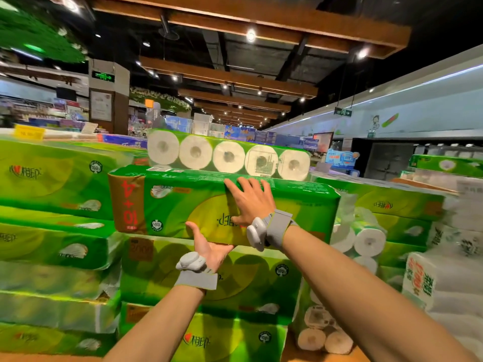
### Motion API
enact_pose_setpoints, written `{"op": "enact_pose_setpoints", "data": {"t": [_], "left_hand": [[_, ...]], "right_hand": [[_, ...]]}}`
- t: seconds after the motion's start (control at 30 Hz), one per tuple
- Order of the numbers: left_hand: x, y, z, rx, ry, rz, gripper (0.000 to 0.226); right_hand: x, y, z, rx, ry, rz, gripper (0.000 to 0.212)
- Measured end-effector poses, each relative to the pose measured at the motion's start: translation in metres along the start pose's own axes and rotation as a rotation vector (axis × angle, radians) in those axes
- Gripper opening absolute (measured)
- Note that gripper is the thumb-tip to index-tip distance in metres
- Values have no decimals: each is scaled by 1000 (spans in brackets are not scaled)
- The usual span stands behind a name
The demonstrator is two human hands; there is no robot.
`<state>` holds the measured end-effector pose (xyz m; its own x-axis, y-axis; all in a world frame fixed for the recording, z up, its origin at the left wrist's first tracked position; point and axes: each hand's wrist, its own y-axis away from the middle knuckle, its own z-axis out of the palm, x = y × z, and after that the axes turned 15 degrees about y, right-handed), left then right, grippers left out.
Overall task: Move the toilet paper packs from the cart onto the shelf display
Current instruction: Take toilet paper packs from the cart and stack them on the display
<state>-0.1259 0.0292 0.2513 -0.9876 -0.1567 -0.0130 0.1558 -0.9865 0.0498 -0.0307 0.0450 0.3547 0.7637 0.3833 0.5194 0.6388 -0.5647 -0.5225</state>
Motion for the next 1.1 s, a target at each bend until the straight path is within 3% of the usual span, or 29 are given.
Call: {"op": "enact_pose_setpoints", "data": {"t": [0.27,0.37,0.47,0.6,0.7,0.73,0.9,1.1], "left_hand": [[-15,-21,-23,142,-82,-10,100],[-17,-29,-39,107,-63,-105,97],[-14,-27,-37,150,-133,-73,67],[-11,-33,-43,230,-266,-50,58],[-10,-36,-46,276,-360,-46,19],[-9,-39,-47,289,-369,-53,16],[-5,-38,-41,289,-478,-88,11],[-3,-30,-32,336,-644,-13,24]], "right_hand": [[12,6,30,-183,-78,-9,98],[11,11,44,-229,-130,-26,96],[12,14,51,-209,-154,-11,94],[9,13,59,-169,-158,-31,93],[7,7,62,-168,-150,-47,93],[7,6,62,-178,-154,-49,94],[9,-1,61,-196,-184,-59,92],[8,-4,58,-213,-204,-72,88]]}}
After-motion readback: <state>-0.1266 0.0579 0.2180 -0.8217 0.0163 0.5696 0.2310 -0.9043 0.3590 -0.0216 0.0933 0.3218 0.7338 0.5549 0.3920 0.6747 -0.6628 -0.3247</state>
